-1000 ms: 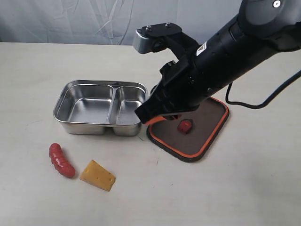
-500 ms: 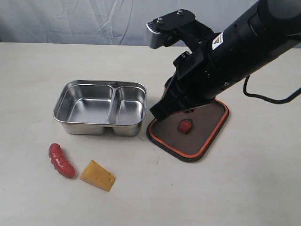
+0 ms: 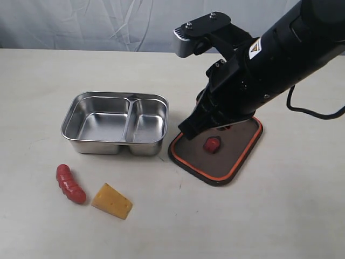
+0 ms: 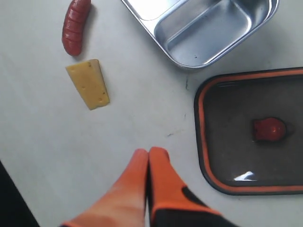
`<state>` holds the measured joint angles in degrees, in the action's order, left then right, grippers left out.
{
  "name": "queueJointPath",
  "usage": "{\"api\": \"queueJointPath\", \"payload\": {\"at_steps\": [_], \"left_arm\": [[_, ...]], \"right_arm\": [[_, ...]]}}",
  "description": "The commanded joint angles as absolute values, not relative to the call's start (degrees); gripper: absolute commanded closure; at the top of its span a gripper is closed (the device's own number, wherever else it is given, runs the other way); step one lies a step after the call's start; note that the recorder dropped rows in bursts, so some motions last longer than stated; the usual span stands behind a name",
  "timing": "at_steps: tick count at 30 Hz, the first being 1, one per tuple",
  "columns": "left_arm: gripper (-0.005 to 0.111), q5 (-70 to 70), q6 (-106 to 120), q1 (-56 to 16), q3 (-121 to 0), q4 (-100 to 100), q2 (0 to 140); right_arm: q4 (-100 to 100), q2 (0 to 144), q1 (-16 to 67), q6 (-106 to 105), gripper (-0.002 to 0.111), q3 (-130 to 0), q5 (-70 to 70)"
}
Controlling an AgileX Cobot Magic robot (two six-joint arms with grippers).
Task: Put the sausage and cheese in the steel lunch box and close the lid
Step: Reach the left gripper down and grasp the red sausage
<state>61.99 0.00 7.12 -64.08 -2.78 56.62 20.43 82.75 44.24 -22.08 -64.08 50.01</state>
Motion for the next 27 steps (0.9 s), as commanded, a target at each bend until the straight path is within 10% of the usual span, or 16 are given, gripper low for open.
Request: {"api": "queueJointPath", "payload": {"at_steps": [1,8,20,27], "left_arm": [[0.107,67.63,-3.31,6.77,-65.03,-5.08,62.03],[0.107,69.96,-8.61,6.77,-64.91,-12.36,66.79],[0.051,62.09,-2.48,6.66,-47.33,-28.18,76.18],[0.047,49.46,-1.09,6.05,-42.11,-34.31,80.29]], "right_arm": [[19.99,82.13,43.99,-21.92,0.109,-64.3,50.36],[19.76,82.13,43.99,-21.92,0.109,-64.3,50.93],[19.33,82.13,43.99,-21.92,0.109,-64.3,52.75],[19.54,82.13,43.99,-21.92,0.109,-64.3,53.08]]}}
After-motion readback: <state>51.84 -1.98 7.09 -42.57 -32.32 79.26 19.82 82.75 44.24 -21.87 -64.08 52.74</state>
